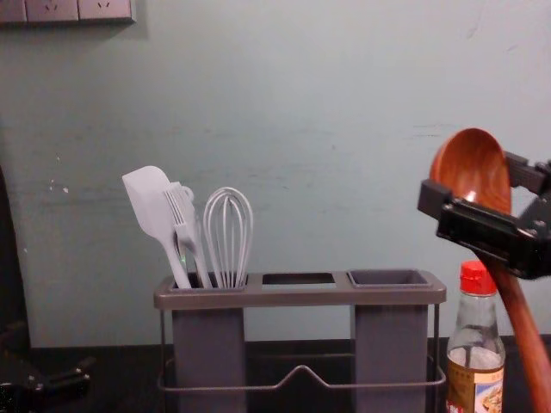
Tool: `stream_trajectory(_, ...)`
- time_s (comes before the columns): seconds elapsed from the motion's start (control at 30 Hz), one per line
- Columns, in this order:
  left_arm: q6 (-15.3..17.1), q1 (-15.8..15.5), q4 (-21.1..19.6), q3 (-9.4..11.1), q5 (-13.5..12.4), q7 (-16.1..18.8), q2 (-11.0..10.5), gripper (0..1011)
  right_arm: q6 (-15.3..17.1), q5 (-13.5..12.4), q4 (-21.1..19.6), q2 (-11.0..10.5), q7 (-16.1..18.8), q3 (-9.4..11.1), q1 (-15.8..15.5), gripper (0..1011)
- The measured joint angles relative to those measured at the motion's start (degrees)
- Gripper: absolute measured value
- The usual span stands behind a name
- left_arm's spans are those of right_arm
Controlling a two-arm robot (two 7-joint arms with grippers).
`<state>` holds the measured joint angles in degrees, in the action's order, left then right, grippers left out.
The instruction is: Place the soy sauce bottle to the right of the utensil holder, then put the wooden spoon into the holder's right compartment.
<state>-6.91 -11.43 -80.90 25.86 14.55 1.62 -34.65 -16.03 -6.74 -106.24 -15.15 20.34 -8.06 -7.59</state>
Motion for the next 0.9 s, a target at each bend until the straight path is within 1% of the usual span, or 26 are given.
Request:
stream_trajectory(0.1, 0.00, 0.00, 0.00, 0.00, 0.00, 0.00, 0.00, 1005, -0.12, 0.00, 1.72, -0.04, 0.00, -0.73, 2.61, 840)
stream_trajectory(0.13, 0.00, 0.00, 0.00, 0.00, 0.00, 0.00, 0.00, 1005, -0.15, -0.04, 2.60, -0.07, 0.05, -1.09, 4.00, 840)
stream_trajectory(0.17, 0.00, 0.00, 0.00, 0.00, 0.00, 0.00, 0.00, 1005, -0.15, -0.04, 2.60, -0.07, 0.05, -1.09, 4.00, 840)
stream_trajectory(0.2, 0.00, 0.00, 0.00, 0.00, 0.00, 0.00, 0.00, 1005, -0.12, -0.24, 3.57, -0.11, 0.15, -1.50, 5.65, 840)
stream_trajectory(0.27, 0.00, 0.00, 0.00, 0.00, 0.00, 0.00, 0.00, 1005, -0.06, -0.49, 4.63, -0.18, 0.55, -1.96, 7.48, 840)
stream_trajectory(0.33, 0.00, 0.00, 0.00, 0.00, 0.00, 0.00, 0.00, 1005, 0.09, -0.91, 6.84, -0.31, 1.45, -2.95, 11.13, 840)
stream_trajectory(0.37, 0.00, 0.00, 0.00, 0.00, 0.00, 0.00, 0.00, 1005, 0.09, -0.91, 6.84, -0.31, 1.45, -2.95, 11.13, 840)
stream_trajectory(0.4, 0.00, 0.00, 0.00, 0.00, 0.00, 0.00, 0.00, 1005, 0.09, -1.13, 7.99, -0.32, 1.86, -3.42, 12.87, 840)
stream_trajectory(0.43, 0.00, 0.00, 0.00, 0.00, 0.00, 0.00, 0.00, 1005, 0.09, -1.24, 8.48, -0.31, 2.00, -3.64, 13.76, 840)
stream_trajectory(0.47, 0.00, 0.00, 0.00, 0.00, 0.00, 0.00, 0.00, 1005, 0.07, -1.28, 9.51, -0.26, 2.22, -4.03, 15.45, 840)
stream_trajectory(0.53, 0.00, 0.00, 0.00, 0.00, 0.00, 0.00, 0.00, 1005, -0.21, -1.32, 11.02, -0.05, 2.39, -4.69, 17.80, 840)
stream_trajectory(0.57, 0.00, 0.00, 0.00, 0.00, 0.00, 0.00, 0.00, 1005, -0.21, -1.32, 11.02, -0.05, 2.39, -4.69, 17.80, 840)
stream_trajectory(0.6, 0.00, 0.00, 0.00, 0.00, 0.00, 0.00, 0.00, 1005, -0.81, -1.56, 12.24, 0.03, 2.80, -5.13, 19.41, 840)
stream_trajectory(0.67, 0.00, 0.00, 0.00, 0.00, 0.00, 0.00, 0.00, 1005, -1.57, -1.79, 13.93, 0.18, 3.25, -5.75, 21.69, 840)
stream_trajectory(0.8, 0.00, 0.00, 0.00, 0.00, 0.00, 0.00, 0.00, 1005, -2.20, -2.06, 15.95, 0.44, 3.55, -6.55, 24.16, 840)
stream_trajectory(0.9, 0.00, 0.00, 0.00, 0.00, 0.00, 0.00, 0.00, 1005, -3.83, -2.08, 18.61, 0.92, 3.61, -7.56, 26.78, 840)
